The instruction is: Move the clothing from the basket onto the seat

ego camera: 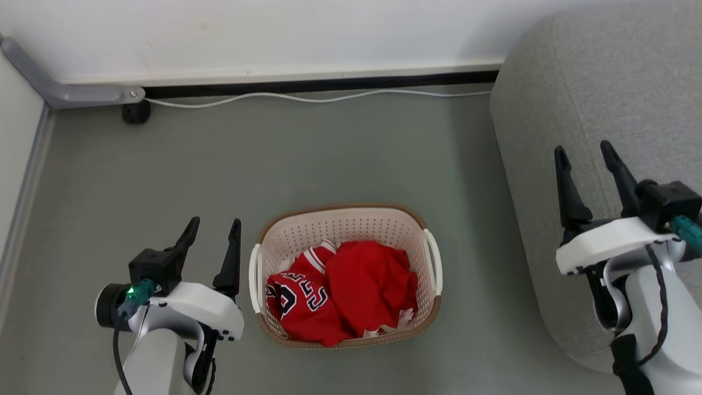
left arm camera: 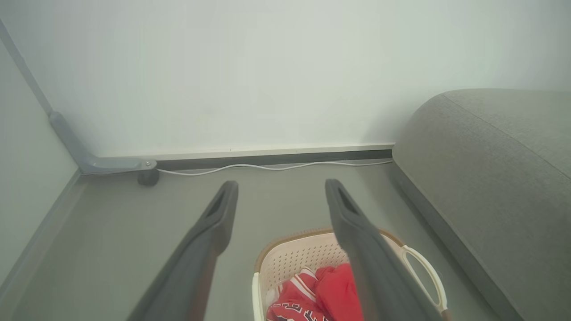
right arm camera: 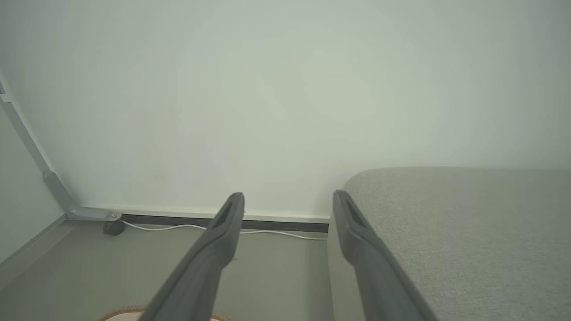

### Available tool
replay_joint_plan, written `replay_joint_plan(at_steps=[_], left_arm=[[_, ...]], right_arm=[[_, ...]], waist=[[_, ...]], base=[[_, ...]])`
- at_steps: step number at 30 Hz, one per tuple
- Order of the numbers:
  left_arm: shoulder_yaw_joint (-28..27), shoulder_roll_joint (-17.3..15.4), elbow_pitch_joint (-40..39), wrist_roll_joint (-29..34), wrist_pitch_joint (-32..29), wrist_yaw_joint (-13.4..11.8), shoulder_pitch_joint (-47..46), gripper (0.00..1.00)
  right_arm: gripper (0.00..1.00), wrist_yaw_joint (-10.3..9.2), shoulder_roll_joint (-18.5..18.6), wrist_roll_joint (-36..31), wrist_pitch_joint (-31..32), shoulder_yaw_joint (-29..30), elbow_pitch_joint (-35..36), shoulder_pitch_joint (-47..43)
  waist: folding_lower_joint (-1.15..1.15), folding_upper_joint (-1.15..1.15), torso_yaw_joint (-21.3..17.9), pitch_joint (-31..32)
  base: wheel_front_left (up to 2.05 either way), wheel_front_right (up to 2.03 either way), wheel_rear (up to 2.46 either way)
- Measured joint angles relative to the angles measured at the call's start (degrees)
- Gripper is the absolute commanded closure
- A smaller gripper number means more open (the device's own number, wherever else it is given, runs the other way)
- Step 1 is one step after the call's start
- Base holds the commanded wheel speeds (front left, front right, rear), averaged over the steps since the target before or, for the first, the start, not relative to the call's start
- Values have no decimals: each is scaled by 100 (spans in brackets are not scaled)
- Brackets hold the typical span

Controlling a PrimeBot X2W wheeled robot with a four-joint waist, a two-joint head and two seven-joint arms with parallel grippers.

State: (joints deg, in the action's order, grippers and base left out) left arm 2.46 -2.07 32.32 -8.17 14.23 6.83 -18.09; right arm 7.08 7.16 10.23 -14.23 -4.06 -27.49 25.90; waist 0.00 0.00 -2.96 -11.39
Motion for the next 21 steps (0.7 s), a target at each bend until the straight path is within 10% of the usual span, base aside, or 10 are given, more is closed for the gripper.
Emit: replay_joint_plan(at_steps=[21], left_arm=[[1082, 21, 275, -653, 42, -34, -1733, 0]], right_arm=[[0, 0, 12, -56, -11, 8, 894, 1682]], waist=[[0, 0, -142, -2666]], base=[[0, 0, 0]])
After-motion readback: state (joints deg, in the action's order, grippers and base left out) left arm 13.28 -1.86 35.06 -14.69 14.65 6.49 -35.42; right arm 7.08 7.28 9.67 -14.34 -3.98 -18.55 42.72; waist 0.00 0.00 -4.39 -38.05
